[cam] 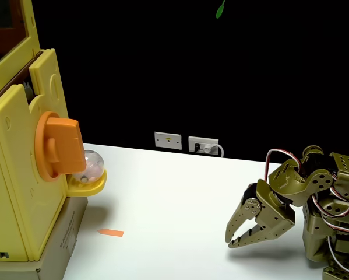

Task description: Turn the button of vending machine.

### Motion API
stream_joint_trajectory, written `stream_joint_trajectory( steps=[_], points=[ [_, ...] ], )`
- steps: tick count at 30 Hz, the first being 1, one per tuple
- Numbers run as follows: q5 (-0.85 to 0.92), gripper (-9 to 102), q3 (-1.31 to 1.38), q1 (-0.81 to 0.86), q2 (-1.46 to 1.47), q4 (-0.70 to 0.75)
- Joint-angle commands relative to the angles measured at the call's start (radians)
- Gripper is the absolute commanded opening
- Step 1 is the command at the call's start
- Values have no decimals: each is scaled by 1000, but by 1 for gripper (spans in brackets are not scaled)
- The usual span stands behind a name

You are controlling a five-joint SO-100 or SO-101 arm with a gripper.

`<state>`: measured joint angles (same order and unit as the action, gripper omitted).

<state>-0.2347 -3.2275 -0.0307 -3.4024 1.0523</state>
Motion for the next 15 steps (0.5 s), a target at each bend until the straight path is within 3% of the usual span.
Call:
stream_joint_trajectory(
  steps=[1,15],
  points=[
    [14,-1,-48,-14,-141,6],
    [46,-1,-46,-83,-141,-12]
  ],
)
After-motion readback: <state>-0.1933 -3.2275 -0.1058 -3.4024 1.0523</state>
